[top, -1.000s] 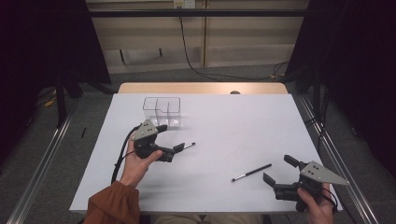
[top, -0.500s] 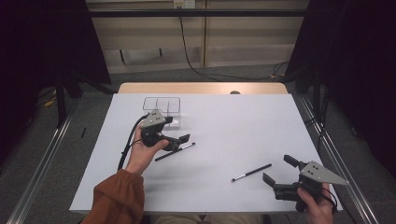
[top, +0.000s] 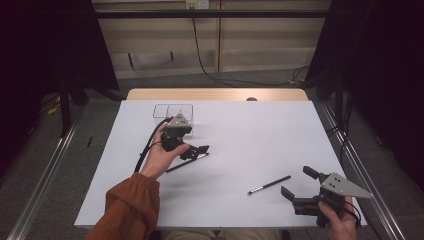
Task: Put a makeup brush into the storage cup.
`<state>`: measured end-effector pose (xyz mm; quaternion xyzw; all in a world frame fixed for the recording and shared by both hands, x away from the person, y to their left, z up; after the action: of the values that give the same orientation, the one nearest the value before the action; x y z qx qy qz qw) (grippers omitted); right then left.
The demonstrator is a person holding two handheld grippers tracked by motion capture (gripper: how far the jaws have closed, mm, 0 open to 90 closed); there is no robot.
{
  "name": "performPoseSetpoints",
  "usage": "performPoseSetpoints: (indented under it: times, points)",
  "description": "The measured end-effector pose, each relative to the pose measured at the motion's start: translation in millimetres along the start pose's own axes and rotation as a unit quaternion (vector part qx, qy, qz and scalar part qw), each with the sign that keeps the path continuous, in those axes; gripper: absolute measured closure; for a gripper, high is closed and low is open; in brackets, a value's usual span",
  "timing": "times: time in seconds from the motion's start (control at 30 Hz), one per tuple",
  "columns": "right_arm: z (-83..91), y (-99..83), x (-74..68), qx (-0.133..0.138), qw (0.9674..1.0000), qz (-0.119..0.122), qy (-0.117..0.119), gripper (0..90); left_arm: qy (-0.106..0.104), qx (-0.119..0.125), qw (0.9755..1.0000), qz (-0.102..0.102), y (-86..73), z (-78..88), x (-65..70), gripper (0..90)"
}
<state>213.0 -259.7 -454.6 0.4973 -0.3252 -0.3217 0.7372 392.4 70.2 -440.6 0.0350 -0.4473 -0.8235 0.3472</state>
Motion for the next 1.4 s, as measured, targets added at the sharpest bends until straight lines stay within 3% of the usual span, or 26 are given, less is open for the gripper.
performPoseSetpoints:
  times: [0.1,0.17,0.3,0.33,0.37,0.4,0.47,0.5,0.53,0.57,0.6,0.63,0.67,0.77,0.8,1.07,1.1,1.27,1.3,1.4]
  points:
    - [0.6,0.3,-0.3,0.001,1.0000,0.000,0.001,0.0,0.009,-0.041,0.9990,-0.016,-1.0,-5.1,-0.8,5.7]
    - [0.9,0.1,0.0,0.001,1.0000,-0.001,0.000,0.0,0.013,-0.048,0.9987,-0.015,-0.6,-6.2,-0.8,5.8]
    - [0.5,-0.1,0.2,0.001,1.0000,-0.001,0.001,0.0,0.010,-0.099,0.9948,-0.023,-2.5,-7.9,-2.1,6.7]
    - [0.4,0.0,-0.1,0.001,1.0000,-0.001,0.002,0.0,0.012,-0.098,0.9949,-0.020,-2.7,-9.1,-1.6,6.7]
    - [0.4,0.1,-0.2,0.001,1.0000,0.000,0.003,0.0,0.018,-0.110,0.9933,-0.031,-2.8,-8.9,-3.0,6.8]
    - [0.4,0.2,-0.4,0.001,1.0000,0.000,0.003,0.0,0.019,-0.111,0.9933,-0.026,-3.3,-10.4,-2.5,7.2]
    - [0.7,0.3,-0.7,0.002,1.0000,0.001,0.004,0.0,0.010,-0.123,0.9920,-0.027,-5.2,-11.6,-3.0,7.4]
    - [0.8,0.4,-0.7,0.002,1.0000,0.001,0.005,0.0,0.007,-0.138,0.9901,-0.025,-7.3,-12.5,-4.1,7.5]
    - [0.8,0.2,-0.6,0.002,1.0000,0.000,0.004,0.0,0.006,-0.136,0.9905,-0.017,-8.1,-14.3,-3.4,7.7]
    - [0.7,0.2,-0.4,0.003,1.0000,0.000,0.004,0.0,0.007,-0.144,0.9893,-0.020,-9.3,-15.0,-3.9,8.2]
    - [0.6,0.1,-0.2,0.002,1.0000,0.000,0.004,0.0,0.008,-0.160,0.9867,-0.027,-10.7,-15.7,-5.2,8.6]
    - [0.5,-0.1,-0.2,0.001,1.0000,0.000,0.004,0.0,0.012,-0.162,0.9864,-0.022,-11.3,-16.9,-4.7,8.6]
    - [0.4,-0.2,-0.3,0.001,1.0000,0.000,0.004,0.0,0.012,-0.172,0.9846,-0.029,-12.2,-17.9,-4.8,8.6]
    - [0.0,-0.1,-0.6,0.001,1.0000,0.001,0.006,0.0,0.004,-0.212,0.9763,-0.042,-15.5,-21.1,-4.0,7.2]
    - [0.0,0.0,-0.6,0.001,1.0000,0.001,0.006,0.0,0.011,-0.222,0.9739,-0.044,-16.0,-22.0,-5.1,6.3]
    - [0.5,0.5,-1.0,0.004,1.0000,0.003,0.007,0.0,0.014,-0.266,0.9620,-0.059,-21.6,-27.9,-8.0,5.1]
    - [0.6,0.5,-1.1,0.004,1.0000,0.003,0.007,0.0,0.013,-0.277,0.9587,-0.061,-23.5,-28.8,-8.0,6.9]
    - [0.7,0.2,-0.7,0.003,1.0000,0.002,0.006,0.0,0.018,-0.298,0.9530,-0.053,-28.4,-34.4,-11.8,6.9]
    - [0.6,0.2,-0.8,0.003,1.0000,0.003,0.006,0.0,0.019,-0.306,0.9500,-0.058,-28.6,-35.1,-13.2,7.5]
    - [0.3,0.4,-1.1,0.004,1.0000,0.002,0.007,0.0,0.027,-0.312,0.9475,-0.063,-29.7,-39.4,-14.0,17.5]
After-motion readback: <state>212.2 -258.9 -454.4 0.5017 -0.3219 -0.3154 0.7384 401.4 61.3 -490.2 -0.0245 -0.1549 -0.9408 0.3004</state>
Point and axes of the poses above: each handheld gripper's, and its own axes: z roughly backward along the jaws, y roughly out of its top, x roughly to its right, the point moved 5 cm from there along -z, roughly forward along the jaws, and after that the axes turned 14 degrees about z, right-handed, at the moved point
